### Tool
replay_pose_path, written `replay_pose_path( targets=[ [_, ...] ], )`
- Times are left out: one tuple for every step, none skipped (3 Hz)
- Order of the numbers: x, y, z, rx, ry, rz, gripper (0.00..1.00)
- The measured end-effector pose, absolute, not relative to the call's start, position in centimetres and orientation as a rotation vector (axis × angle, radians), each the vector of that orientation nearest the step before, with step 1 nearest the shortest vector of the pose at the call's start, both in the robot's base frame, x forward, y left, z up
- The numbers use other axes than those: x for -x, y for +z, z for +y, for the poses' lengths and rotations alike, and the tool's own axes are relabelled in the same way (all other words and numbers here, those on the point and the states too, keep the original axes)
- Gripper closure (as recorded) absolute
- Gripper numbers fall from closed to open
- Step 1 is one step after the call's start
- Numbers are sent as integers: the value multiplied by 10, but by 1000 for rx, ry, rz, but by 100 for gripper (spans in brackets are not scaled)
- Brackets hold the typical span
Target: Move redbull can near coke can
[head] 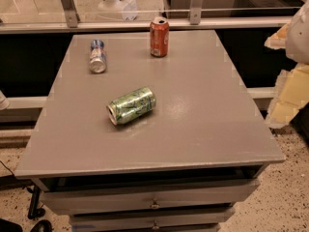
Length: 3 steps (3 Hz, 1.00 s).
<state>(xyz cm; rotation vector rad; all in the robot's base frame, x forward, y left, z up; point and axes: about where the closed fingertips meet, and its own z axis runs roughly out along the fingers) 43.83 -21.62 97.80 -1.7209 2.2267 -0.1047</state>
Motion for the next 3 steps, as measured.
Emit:
replay_pose_path(
  targets=[
    [-439, 979, -216, 1721, -107, 2225, 0],
    [-454, 979, -195, 1776, -100, 2143, 0],
    [-479, 976, -160, 1856, -55, 2021, 0]
  ],
)
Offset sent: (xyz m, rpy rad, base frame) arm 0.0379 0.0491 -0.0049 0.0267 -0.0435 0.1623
